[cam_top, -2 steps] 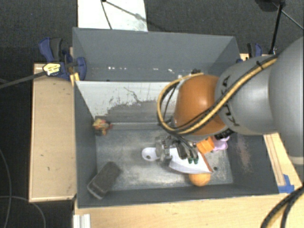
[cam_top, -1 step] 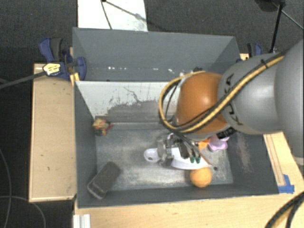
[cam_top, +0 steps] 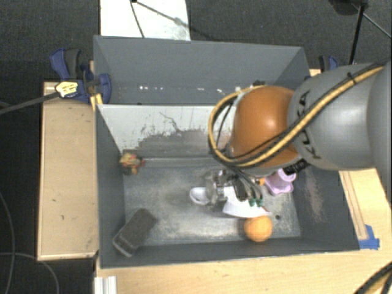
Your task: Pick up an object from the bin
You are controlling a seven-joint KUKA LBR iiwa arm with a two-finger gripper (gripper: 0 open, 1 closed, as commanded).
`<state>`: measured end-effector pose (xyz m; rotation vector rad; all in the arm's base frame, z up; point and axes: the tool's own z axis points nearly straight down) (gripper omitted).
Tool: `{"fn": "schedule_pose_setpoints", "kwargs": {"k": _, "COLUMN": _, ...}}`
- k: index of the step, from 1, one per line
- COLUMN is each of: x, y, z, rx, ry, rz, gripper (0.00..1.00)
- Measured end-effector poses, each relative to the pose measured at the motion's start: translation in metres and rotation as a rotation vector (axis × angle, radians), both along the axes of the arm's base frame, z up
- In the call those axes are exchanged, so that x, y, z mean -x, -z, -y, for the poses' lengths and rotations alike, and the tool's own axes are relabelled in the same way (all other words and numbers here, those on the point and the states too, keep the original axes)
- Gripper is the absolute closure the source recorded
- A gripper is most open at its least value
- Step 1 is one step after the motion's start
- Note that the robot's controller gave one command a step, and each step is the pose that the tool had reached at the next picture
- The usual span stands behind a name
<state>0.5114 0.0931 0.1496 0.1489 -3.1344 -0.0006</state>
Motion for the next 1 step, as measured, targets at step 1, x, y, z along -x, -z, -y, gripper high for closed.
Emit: {"fn": "schedule_pose_setpoints", "kwargs": {"k": 1, "x": -0.0011, "y": -0.0175, "z": -0.0001, "rx": -0.001, "ry": 0.0, "rz": 0.004, "gripper": 1.0}}
